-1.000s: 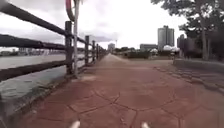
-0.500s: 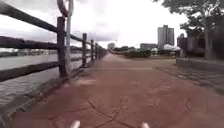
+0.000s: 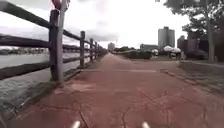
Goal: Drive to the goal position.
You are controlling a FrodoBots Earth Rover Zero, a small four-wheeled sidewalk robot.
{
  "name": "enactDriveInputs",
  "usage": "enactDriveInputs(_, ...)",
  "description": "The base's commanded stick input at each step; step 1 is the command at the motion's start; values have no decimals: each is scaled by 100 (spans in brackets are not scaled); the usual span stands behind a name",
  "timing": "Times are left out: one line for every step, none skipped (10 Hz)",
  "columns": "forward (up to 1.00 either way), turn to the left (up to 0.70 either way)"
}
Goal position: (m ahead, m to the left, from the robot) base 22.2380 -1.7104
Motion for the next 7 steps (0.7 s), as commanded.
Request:
enactDriveInputs(70, 0)
enactDriveInputs(70, 0)
enactDriveInputs(70, 0)
enactDriveInputs(70, 0)
enactDriveInputs(70, 0)
enactDriveInputs(70, 0)
enactDriveInputs(70, 0)
